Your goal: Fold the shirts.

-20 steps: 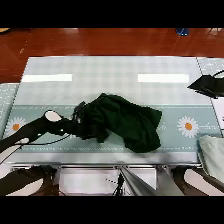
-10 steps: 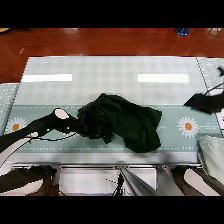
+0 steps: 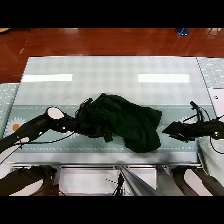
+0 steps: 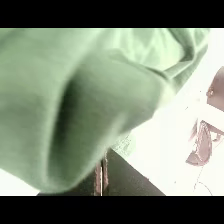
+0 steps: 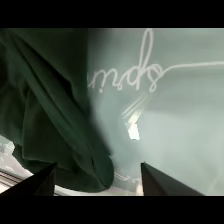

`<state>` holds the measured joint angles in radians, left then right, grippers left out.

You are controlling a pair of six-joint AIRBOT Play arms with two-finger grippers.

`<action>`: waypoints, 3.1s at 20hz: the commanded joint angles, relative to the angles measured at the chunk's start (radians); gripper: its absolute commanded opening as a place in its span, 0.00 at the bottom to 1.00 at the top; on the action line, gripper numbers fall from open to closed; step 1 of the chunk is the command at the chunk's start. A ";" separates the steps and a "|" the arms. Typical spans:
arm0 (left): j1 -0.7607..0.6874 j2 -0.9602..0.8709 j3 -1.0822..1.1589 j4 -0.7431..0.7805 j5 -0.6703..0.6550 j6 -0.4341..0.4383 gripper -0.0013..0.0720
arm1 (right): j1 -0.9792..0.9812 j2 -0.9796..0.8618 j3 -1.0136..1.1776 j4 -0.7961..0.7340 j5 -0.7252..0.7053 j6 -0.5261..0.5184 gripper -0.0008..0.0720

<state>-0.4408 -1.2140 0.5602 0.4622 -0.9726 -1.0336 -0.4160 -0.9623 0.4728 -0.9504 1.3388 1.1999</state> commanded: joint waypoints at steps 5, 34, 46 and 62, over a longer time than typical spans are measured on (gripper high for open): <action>0.000 0.022 0.001 0.002 0.000 0.005 0.04 | 0.264 0.001 -0.050 -0.022 -0.172 0.134 0.82; 0.795 0.633 0.988 0.519 -0.481 -0.281 0.04 | 0.529 0.341 1.028 -0.712 -0.038 0.516 0.06; 0.795 0.609 1.089 0.754 -0.648 -0.315 0.04 | 0.529 0.287 1.126 -0.798 0.382 0.344 0.06; 0.710 0.608 0.161 0.539 -0.399 -0.242 0.04 | 0.529 -0.594 1.126 -0.466 -0.099 0.296 0.06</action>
<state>0.3080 -0.6064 0.8719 1.0084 -1.4548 -1.2827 0.1123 -1.4334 1.5974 -1.5352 1.2697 1.4788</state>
